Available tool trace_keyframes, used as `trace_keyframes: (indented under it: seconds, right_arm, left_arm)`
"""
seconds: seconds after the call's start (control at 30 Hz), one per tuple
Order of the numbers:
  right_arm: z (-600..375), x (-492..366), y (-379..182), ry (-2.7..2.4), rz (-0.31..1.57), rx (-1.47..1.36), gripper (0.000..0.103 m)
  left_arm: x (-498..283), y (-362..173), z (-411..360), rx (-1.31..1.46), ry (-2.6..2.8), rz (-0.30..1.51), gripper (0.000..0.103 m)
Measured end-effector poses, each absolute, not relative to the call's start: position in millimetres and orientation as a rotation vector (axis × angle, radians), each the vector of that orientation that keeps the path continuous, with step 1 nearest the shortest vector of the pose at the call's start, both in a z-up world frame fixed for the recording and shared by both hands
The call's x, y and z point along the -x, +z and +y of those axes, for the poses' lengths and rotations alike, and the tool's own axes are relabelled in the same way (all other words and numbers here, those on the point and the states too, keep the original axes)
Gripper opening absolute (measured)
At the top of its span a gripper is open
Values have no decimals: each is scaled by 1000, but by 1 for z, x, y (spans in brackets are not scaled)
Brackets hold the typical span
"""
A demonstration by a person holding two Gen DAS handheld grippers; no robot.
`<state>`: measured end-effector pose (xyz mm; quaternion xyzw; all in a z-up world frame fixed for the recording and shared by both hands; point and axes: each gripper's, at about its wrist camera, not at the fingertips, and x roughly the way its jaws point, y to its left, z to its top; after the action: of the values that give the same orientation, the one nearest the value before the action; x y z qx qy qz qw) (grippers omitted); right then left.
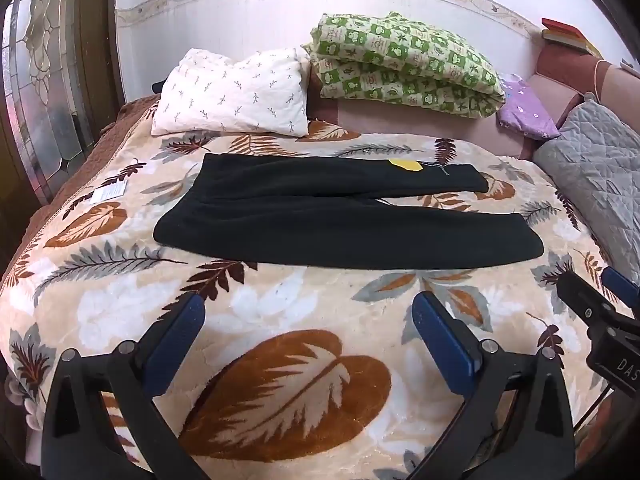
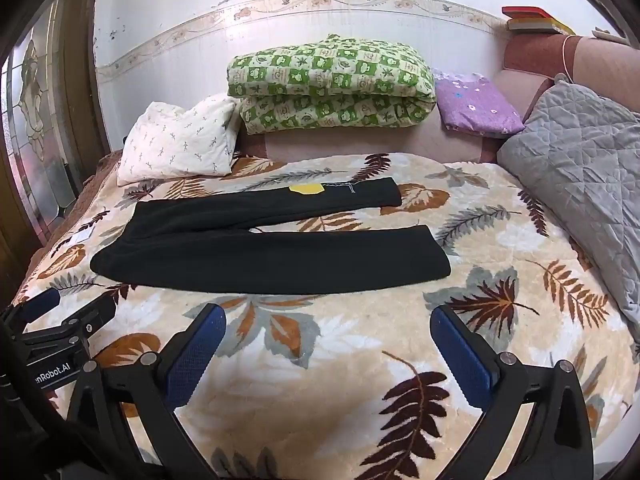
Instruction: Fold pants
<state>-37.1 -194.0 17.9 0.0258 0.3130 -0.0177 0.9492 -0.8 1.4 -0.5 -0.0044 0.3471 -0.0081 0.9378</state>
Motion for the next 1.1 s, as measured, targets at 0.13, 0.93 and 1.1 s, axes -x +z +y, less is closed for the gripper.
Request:
trace_keyframes:
  seconds: [0.13, 0.93, 1.1]
  right_arm:
    - [-195, 38, 19, -37, 636, -53, 102]
    - [-195, 40, 21, -38, 630, -51, 102]
    - [-196, 40, 21, -40, 628, -51, 102]
  left_arm:
    - [1, -2, 2, 5, -13, 712, 103]
    - [1, -4, 4, 1, -15, 705, 103]
    - [1, -4, 4, 1, -15, 705, 103]
